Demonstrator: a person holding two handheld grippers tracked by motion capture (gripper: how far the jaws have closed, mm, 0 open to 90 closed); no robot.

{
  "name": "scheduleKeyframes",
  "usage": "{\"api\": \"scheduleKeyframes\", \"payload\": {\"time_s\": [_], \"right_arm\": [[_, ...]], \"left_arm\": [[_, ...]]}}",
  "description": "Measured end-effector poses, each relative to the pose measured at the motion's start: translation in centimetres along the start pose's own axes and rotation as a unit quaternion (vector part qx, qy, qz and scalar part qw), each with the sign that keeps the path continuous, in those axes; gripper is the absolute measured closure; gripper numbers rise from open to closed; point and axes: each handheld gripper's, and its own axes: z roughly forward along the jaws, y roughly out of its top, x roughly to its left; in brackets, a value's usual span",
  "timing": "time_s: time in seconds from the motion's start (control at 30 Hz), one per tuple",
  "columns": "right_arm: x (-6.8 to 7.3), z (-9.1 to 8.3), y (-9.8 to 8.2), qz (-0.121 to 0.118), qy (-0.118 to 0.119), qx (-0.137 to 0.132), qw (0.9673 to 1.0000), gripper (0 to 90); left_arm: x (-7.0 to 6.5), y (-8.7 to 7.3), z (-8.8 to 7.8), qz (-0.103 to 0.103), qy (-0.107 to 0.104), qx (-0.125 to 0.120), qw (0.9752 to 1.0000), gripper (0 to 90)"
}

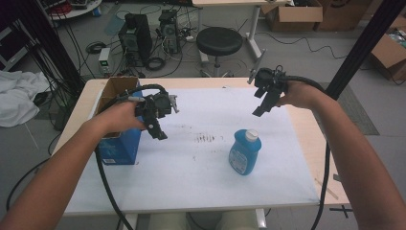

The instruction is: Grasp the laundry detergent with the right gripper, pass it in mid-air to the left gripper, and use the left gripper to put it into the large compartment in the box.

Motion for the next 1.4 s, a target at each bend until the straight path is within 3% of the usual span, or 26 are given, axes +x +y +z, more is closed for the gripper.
{"api": "scheduleKeyframes", "payload": {"time_s": [0.57, 0.93, 1.27, 1.4], "right_arm": [[0.8, 0.7, -4.1, 0.045, -0.015, -0.026, 0.9986, 20.5], [2.3, 1.3, -7.3, 0.090, -0.034, -0.064, 0.9933, 20.8], [4.1, 1.6, -8.8, 0.111, -0.045, -0.100, 0.9877, 21.2], [4.6, 2.3, -9.6, 0.121, -0.045, -0.103, 0.9863, 21.0]], "left_arm": [[-0.6, 0.1, 0.5, 0.000, -0.001, -0.006, 1.0000, 21.0], [-1.0, 0.3, 0.7, 0.002, 0.000, -0.013, 0.9999, 21.0], [-1.1, 0.3, 1.0, 0.002, -0.004, -0.014, 0.9999, 21.0], [-1.2, 0.4, 1.1, 0.003, -0.003, -0.017, 0.9998, 21.0]]}}
